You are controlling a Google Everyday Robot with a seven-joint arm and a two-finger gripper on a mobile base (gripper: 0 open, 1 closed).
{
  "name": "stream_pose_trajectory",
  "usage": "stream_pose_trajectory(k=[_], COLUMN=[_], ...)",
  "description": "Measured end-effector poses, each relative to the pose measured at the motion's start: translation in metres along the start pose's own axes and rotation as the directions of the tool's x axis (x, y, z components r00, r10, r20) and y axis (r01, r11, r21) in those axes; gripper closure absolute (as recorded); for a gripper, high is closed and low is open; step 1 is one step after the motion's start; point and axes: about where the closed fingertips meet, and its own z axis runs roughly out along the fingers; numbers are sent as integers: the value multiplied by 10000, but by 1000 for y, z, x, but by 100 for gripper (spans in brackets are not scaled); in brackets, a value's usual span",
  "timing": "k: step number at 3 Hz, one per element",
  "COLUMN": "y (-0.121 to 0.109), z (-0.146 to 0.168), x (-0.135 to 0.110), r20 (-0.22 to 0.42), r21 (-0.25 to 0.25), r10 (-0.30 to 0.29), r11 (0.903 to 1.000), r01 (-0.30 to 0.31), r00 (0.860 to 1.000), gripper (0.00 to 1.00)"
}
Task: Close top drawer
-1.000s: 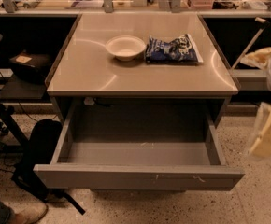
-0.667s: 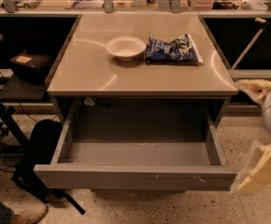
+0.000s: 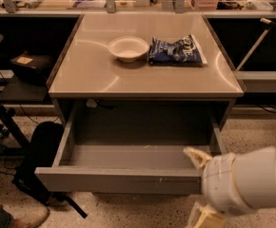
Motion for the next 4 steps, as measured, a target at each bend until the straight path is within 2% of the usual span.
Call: stream_pose_trajectory(k=[1,2,3,4], y=[34,71,65,32], z=[84,116,118,133], x=[41,81,79,84], r20=[323,102,110,194], r21=[-1421,-2273,-2277,-2639], r10=[921,1963,1945,2165], r11=[9860,9553,9556,9427], r01=[-867,-1889,-1869,-2039], r00=[9952,9805,9808,9761], gripper=[0,0,0,0])
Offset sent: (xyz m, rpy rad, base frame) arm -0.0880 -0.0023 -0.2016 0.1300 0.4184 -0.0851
